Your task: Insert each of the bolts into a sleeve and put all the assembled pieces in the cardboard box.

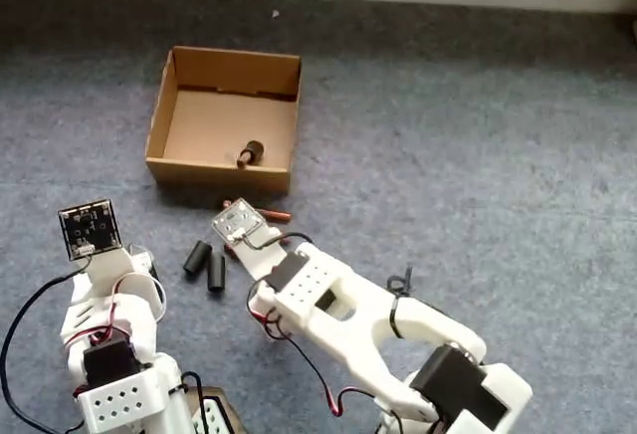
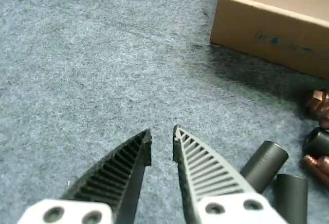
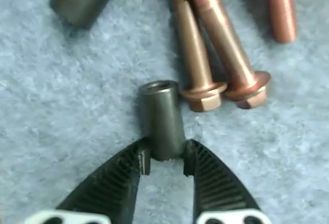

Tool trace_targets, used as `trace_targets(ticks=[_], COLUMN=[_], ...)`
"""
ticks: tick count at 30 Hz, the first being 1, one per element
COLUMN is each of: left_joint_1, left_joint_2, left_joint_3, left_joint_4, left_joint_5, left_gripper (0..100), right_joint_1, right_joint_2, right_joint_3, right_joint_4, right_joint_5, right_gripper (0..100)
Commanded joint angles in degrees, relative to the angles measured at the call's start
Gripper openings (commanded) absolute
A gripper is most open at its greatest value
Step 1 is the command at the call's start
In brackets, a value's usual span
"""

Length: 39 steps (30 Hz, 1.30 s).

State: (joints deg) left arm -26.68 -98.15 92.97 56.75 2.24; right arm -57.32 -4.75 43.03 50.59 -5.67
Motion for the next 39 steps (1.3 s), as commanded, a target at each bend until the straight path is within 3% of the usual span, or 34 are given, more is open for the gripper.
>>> trace_targets(ticks=[1, 7, 14, 21, 30, 39], left_joint_1=[-0.57, -0.57, -0.57, -0.48, -0.31, 2.51], left_joint_2=[-0.4, -0.4, -0.4, -0.4, -0.4, -0.22], left_joint_3=[-0.4, -0.4, -0.4, -0.31, -0.31, -1.98], left_joint_4=[-1.23, -1.23, -1.14, -1.14, -1.05, -0.88], left_joint_5=[-0.7, -0.7, -0.7, -0.7, -0.7, -9.41], left_gripper=[9, 9, 9, 9, 9, 9], right_joint_1=[-0.04, -0.13, 2.07, 9.27, 21.14, 23.52], right_joint_2=[0.04, -3.47, -23.69, -39.25, -49.01, -52.09], right_joint_3=[-1.63, -1.54, 4.79, 13.23, 20.62, 33.71], right_joint_4=[-0.92, -0.66, -0.13, -0.13, -0.75, -14.11], right_joint_5=[0.53, 0.26, 0.09, -0.09, -9.58, -10.9], right_gripper=[0.5, 0.5, 0.5, 0.5, 0.5, 0.5])
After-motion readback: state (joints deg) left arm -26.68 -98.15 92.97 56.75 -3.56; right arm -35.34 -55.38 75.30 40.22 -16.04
